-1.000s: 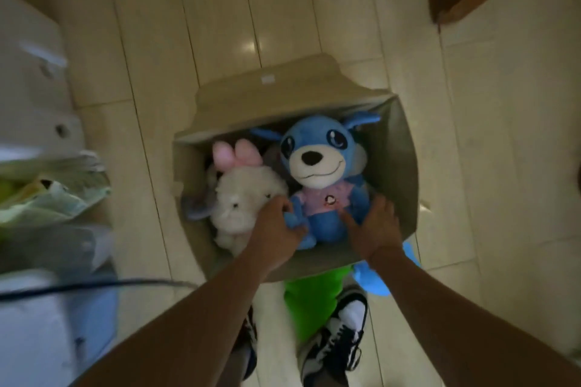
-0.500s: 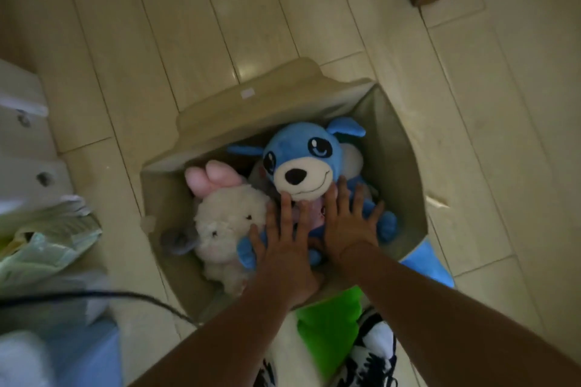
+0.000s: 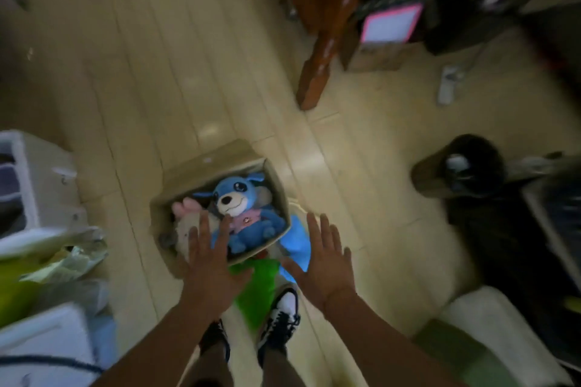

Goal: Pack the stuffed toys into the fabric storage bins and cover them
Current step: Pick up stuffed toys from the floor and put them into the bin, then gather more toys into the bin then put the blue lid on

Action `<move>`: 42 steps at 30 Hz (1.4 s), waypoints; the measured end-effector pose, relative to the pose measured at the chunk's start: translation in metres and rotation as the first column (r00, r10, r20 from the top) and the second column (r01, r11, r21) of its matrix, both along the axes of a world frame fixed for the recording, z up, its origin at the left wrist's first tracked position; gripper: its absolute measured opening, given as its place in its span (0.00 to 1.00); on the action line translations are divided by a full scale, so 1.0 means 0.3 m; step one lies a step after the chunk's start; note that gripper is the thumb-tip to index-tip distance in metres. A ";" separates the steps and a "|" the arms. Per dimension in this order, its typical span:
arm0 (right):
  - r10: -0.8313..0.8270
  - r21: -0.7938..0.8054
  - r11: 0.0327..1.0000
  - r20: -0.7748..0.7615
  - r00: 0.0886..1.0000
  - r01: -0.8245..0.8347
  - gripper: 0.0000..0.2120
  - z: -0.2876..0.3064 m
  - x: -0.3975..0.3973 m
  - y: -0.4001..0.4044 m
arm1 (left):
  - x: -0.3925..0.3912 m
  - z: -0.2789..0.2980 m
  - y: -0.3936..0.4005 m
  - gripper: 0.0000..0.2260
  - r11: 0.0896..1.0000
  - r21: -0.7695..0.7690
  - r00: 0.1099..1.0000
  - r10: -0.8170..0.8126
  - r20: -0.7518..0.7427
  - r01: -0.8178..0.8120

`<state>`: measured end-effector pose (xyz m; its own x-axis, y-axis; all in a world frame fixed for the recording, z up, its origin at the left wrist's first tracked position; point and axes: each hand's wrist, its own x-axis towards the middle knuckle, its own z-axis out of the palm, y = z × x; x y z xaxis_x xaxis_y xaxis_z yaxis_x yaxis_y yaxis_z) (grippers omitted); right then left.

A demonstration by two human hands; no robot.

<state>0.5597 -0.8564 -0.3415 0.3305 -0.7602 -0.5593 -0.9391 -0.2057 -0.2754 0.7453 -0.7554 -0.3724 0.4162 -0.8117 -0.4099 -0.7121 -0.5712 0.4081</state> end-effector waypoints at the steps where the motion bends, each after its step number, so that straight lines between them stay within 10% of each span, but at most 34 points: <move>1: -0.004 -0.036 0.999 0.034 0.999 0.005 0.44 0.122 -0.028 -0.011 | -0.021 0.129 -0.019 0.49 1.000 -0.027 0.999 0.002 -0.051 -0.004; 8: -0.281 -0.230 0.909 0.274 0.920 0.346 0.34 0.723 -0.375 0.132 | -0.314 0.670 -0.116 0.35 0.931 -0.352 0.906 -0.226 -0.359 0.093; 13: -0.674 -0.163 0.608 0.411 0.613 0.777 0.34 0.887 -0.705 0.508 | -0.615 0.797 -0.088 0.30 0.947 -0.319 0.795 -0.215 -0.567 0.029; 17: -0.842 -0.171 0.352 0.371 0.391 0.920 0.34 0.961 -0.970 0.881 | -0.889 0.875 0.085 0.30 0.855 -0.402 0.664 -0.511 -0.546 0.328; 28: -0.940 -0.232 -0.137 0.336 -0.053 0.963 0.38 0.998 -1.328 1.878 | -1.660 0.955 0.833 0.43 0.166 -0.443 0.102 -0.981 -0.165 0.881; 35: -0.874 -0.232 -0.381 0.405 -0.267 0.895 0.37 1.056 -1.667 2.440 | -2.146 1.053 1.348 0.44 -0.047 -0.443 -0.166 -0.958 -0.234 0.895; 42: -0.762 -0.126 -0.522 0.513 -0.395 0.844 0.35 1.039 -1.954 2.634 | -2.530 1.073 1.574 0.38 -0.061 -0.384 -0.155 -0.963 -0.219 0.921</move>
<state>-0.0265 -0.0662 -0.0299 -0.9753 -0.0695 -0.2095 0.0970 0.7174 -0.6898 -0.0137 -0.2831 -0.0504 -0.9585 -0.2442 -0.1473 -0.2705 0.6144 0.7412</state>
